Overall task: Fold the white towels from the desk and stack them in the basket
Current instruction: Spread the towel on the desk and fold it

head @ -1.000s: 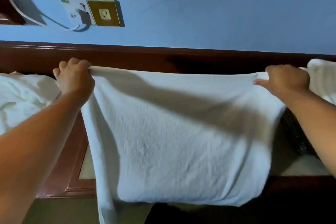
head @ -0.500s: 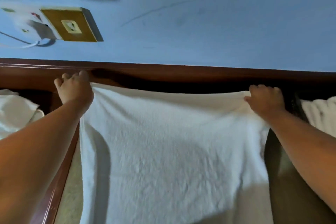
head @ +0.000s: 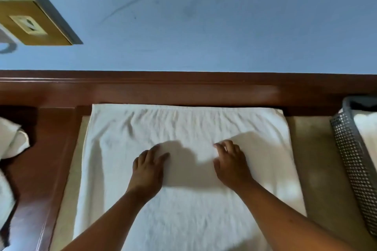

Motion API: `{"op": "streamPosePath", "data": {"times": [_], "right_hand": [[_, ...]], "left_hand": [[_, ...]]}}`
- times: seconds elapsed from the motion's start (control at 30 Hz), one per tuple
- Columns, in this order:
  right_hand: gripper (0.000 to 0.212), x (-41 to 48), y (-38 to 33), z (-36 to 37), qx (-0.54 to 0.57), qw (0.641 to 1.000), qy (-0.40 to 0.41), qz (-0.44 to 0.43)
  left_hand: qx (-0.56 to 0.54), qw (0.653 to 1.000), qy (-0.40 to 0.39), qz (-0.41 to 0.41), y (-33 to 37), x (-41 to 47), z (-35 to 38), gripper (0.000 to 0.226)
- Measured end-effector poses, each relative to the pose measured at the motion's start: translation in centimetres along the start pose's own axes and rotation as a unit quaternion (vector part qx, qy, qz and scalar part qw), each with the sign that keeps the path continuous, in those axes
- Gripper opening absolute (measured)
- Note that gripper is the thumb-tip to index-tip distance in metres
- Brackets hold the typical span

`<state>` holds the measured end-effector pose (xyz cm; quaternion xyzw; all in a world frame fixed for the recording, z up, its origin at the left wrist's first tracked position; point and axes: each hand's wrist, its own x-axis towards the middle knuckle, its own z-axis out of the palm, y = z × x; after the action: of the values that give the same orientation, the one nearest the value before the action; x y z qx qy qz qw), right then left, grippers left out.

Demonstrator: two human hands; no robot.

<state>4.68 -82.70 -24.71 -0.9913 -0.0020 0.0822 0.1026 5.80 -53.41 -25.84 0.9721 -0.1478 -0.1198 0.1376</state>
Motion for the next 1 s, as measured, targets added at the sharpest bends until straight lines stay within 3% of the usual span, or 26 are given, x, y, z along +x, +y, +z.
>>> {"op": "streamPosePath", "data": {"times": [0.1,0.2,0.33,0.43,0.53,0.67,0.73,0.77,0.9,1.0], "right_hand": [[0.049,-5.7,0.5,-0.5,0.007,0.997,-0.064,0.032],[0.060,-12.4,2.6,-0.7,0.048,0.984,-0.040,0.169],[0.068,-22.3,6.7,0.0,0.147,0.895,0.065,0.417],[0.067,-29.7,9.6,0.6,0.192,0.823,0.049,0.532],[0.056,-33.4,11.0,1.0,0.255,0.823,-0.009,0.508],[0.047,-34.1,11.9,1.1,0.263,0.851,-0.062,0.451],[0.029,-32.9,11.7,0.6,0.262,0.864,-0.059,0.427],[0.019,-32.6,11.7,0.4,0.285,0.860,-0.042,0.420],[0.036,-32.3,10.6,0.6,0.390,0.822,0.059,0.410],[0.029,-33.3,10.6,1.0,0.454,0.790,0.060,0.407]], "left_hand": [[-0.004,0.997,-0.058,0.047,1.5,-3.7,0.3,0.050],[-0.039,0.994,-0.096,0.031,2.9,-6.8,-0.1,0.046],[-0.061,0.987,-0.151,0.017,5.2,-11.3,0.8,0.038],[-0.046,0.980,-0.189,0.053,8.0,-14.8,2.0,0.040],[-0.024,0.969,-0.234,0.075,10.6,-16.5,2.8,0.040],[-0.021,0.955,-0.287,0.072,14.1,-17.2,3.0,0.035],[-0.024,0.952,-0.299,0.070,15.2,-17.4,3.0,0.033],[-0.023,0.951,-0.301,0.065,16.0,-17.6,3.2,0.032],[-0.074,0.953,-0.293,0.032,17.8,-18.4,4.0,0.033],[-0.090,0.950,-0.298,0.028,19.7,-19.1,4.4,0.033]]}}
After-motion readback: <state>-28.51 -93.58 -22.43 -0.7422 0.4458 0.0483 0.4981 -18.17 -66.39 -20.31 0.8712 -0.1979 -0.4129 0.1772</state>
